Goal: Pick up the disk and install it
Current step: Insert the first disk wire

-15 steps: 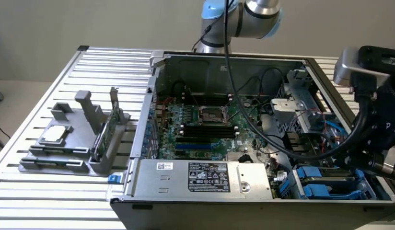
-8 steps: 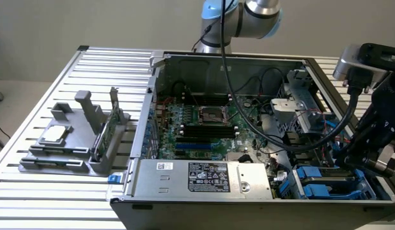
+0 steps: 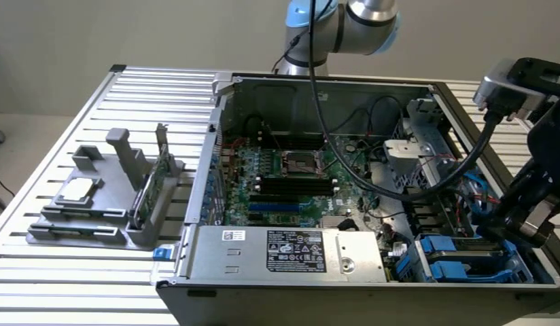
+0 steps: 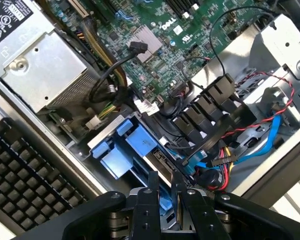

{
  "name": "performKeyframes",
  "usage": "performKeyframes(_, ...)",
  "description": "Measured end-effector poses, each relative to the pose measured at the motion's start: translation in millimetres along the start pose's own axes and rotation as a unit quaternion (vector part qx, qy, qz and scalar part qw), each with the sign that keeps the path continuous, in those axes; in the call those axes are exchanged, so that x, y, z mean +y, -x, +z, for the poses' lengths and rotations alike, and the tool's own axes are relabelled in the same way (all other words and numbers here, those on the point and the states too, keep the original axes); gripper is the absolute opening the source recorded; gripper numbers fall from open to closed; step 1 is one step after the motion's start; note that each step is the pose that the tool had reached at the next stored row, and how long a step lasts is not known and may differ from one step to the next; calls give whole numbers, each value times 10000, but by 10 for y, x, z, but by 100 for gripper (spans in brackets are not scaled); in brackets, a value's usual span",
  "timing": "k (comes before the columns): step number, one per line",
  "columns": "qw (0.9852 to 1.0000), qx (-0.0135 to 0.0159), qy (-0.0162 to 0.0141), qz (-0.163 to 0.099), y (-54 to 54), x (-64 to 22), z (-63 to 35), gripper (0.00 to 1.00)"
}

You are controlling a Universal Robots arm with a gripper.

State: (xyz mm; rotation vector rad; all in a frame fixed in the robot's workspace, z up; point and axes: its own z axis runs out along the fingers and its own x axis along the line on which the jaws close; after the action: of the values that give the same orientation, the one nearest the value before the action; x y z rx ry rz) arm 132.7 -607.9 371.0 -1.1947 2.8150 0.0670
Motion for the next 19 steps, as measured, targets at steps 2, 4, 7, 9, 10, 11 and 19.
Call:
performKeyframes(2, 9998, -1, -17, 176, 0, 0, -1, 25)
performKeyframes(4, 9994, -3, -34, 358, 0, 0, 0, 25)
performKeyframes(7, 9980, -5, -59, 634, 0, 0, 0, 25)
performKeyframes(9, 9967, -6, -76, 813, 0, 0, 0, 25)
performKeyframes(10, 9959, -7, -85, 902, 0, 0, 0, 25)
performKeyframes(11, 9950, -8, -93, 992, 0, 0, -1, 25)
performKeyframes(19, 9856, -10, -156, 1685, 0, 0, 0, 25)
